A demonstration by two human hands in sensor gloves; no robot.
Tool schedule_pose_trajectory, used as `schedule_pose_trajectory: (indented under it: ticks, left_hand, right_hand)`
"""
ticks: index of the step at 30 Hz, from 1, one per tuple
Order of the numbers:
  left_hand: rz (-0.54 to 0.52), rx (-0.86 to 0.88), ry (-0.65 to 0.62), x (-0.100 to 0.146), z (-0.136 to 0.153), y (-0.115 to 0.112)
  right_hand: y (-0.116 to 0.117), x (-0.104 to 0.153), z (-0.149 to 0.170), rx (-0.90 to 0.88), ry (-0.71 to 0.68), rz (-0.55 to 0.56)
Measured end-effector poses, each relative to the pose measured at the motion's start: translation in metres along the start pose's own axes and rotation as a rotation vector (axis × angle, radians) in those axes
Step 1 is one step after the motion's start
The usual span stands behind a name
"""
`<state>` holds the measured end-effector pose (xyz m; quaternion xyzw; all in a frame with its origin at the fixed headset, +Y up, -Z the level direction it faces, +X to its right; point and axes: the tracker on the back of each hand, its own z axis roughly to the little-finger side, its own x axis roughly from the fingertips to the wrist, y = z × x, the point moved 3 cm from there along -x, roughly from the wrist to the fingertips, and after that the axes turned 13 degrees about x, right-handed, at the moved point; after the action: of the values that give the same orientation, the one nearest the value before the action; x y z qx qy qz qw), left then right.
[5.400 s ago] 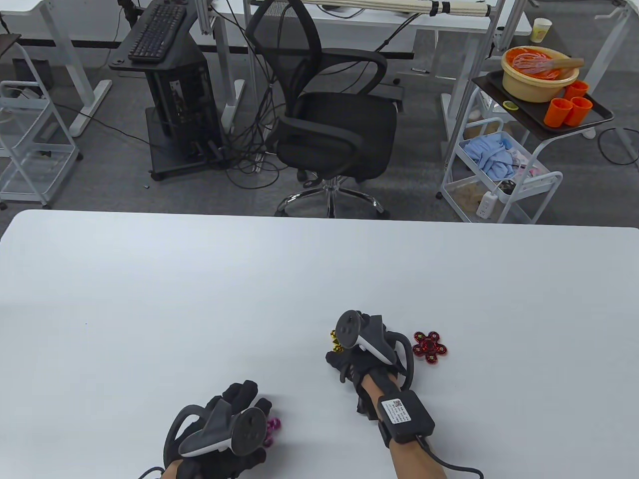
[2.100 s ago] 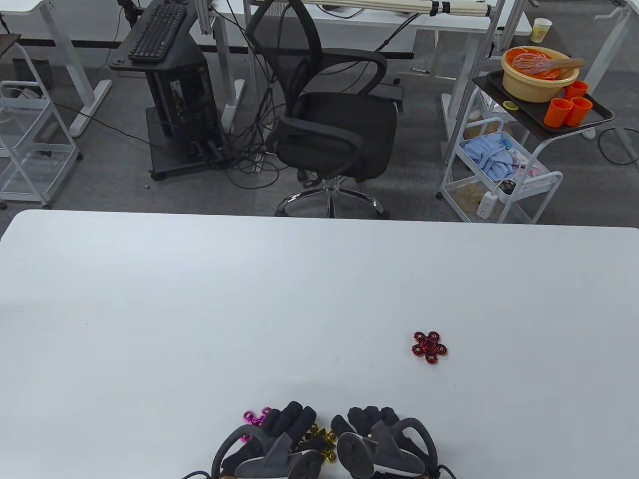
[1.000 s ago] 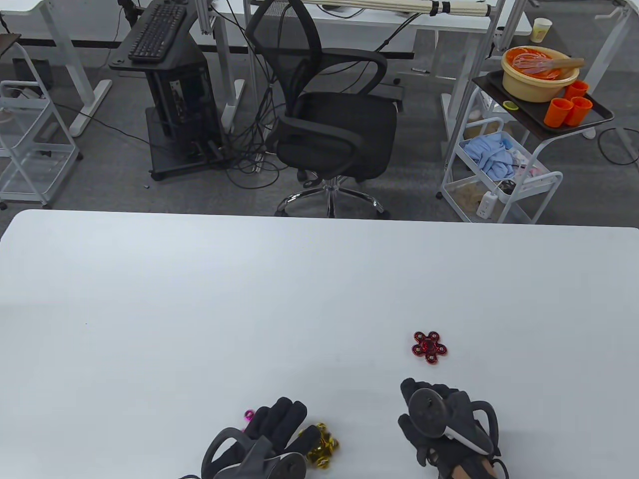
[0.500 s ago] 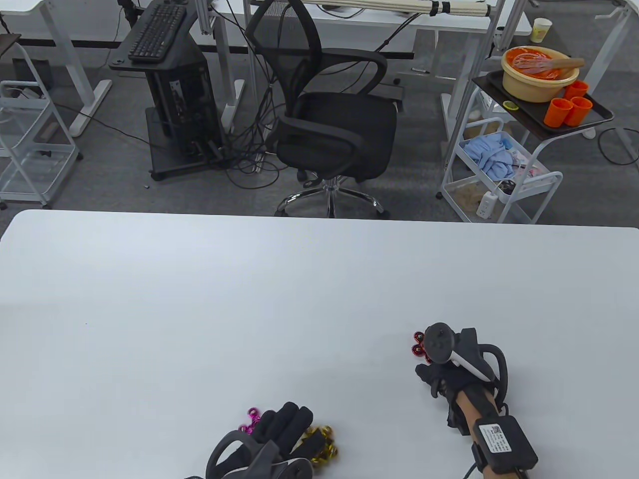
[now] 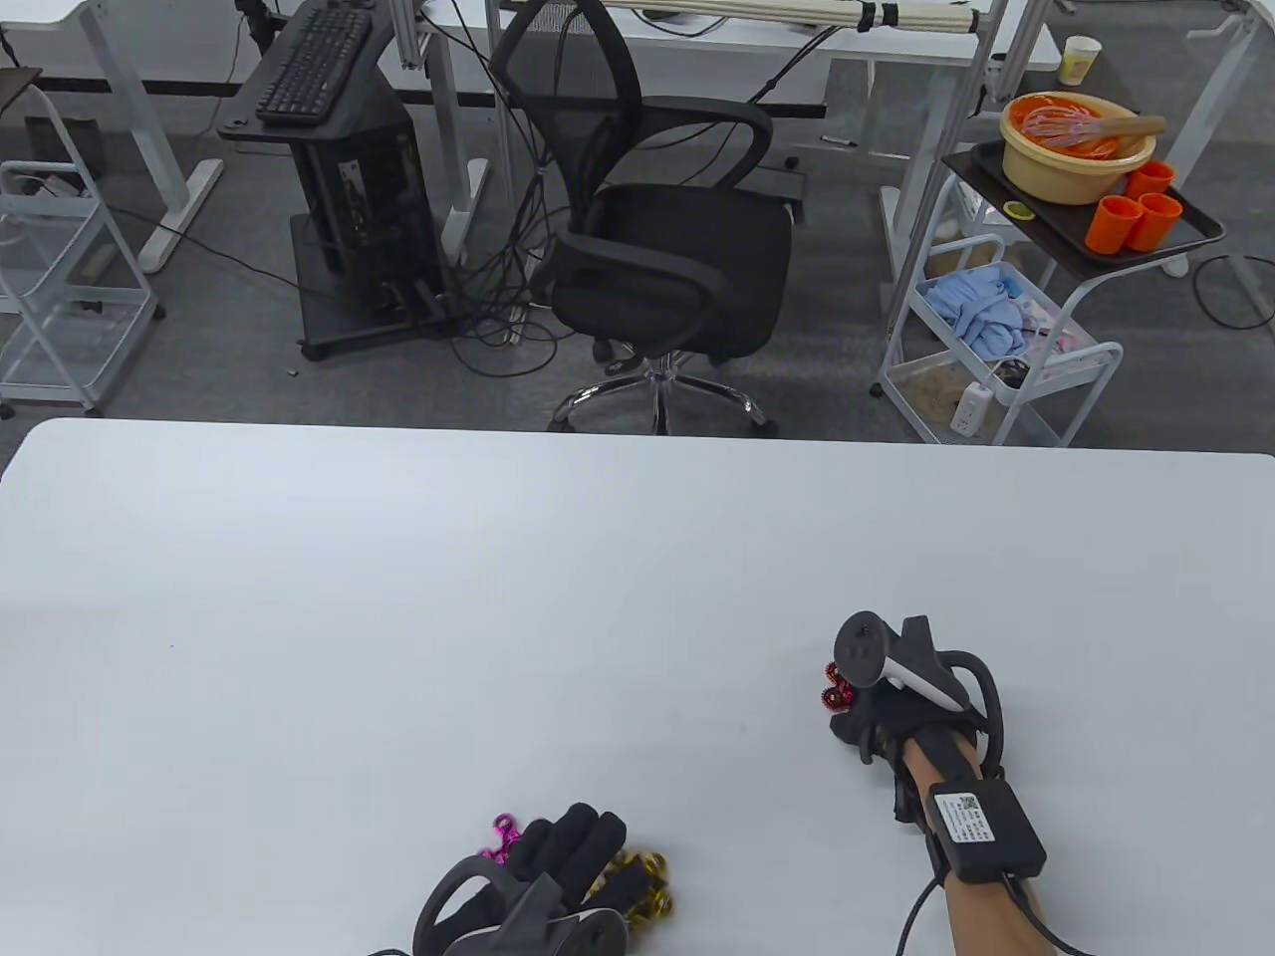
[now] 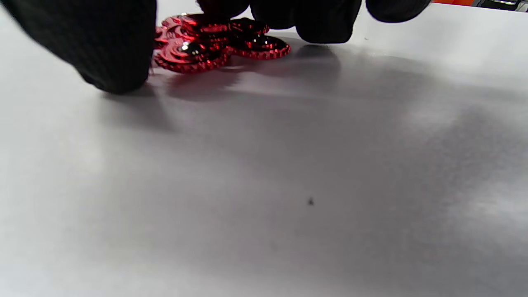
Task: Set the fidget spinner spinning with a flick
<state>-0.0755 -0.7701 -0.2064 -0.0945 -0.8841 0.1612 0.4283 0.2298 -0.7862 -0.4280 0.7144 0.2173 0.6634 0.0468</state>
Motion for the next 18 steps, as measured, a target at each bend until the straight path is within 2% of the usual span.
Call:
schedule_pose_trajectory:
  ticks: [12, 18]
  left_hand:
    - [0.020, 0.001, 0.003, -0.0017, 0.0002, -0.0006]
    - [0.034, 0.001, 0.008, -0.0020, -0.0003, 0.0001]
  right_hand:
    - [-0.0011, -0.0092, 0.0012, -0.011, -0.020, -0.035]
    - [-0.0054, -0.0080, -0.0059, 0.025, -0.036, 0.047]
